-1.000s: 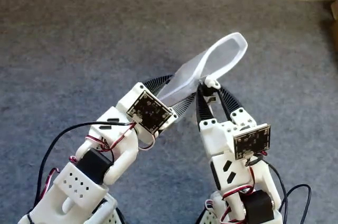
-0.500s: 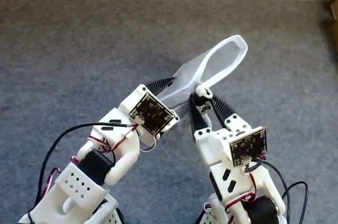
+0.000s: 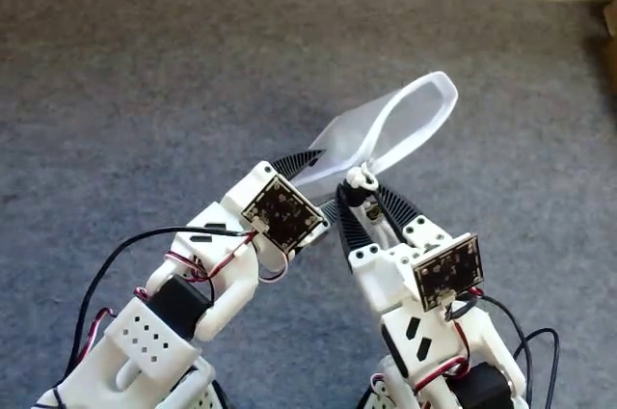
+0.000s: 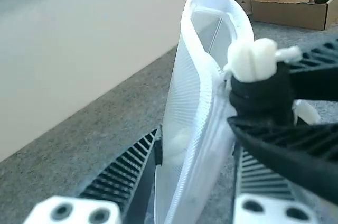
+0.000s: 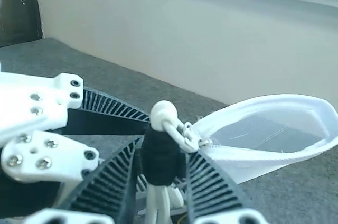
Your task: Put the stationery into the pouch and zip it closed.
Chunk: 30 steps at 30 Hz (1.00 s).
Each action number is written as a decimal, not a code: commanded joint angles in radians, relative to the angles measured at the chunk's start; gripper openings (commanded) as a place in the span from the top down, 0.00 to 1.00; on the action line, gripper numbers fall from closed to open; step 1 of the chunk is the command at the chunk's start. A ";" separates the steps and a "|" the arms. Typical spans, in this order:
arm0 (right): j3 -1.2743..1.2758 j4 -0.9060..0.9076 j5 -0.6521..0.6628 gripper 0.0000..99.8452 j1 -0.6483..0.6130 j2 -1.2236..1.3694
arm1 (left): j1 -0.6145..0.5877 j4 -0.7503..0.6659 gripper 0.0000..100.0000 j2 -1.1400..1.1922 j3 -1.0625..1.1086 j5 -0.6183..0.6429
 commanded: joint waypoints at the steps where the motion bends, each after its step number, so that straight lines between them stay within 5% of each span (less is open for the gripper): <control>1: -0.059 0.004 -0.002 1.00 -0.028 -0.007 | 0.033 -0.028 0.78 -0.012 -0.012 0.009; 16: -0.128 0.099 -0.008 1.00 -0.136 -0.007 | 0.050 -0.026 0.78 -0.012 -0.010 0.015; 30: -0.130 0.073 -0.008 1.00 -0.130 -0.007 | 0.065 -0.026 0.99 -0.019 -0.010 0.009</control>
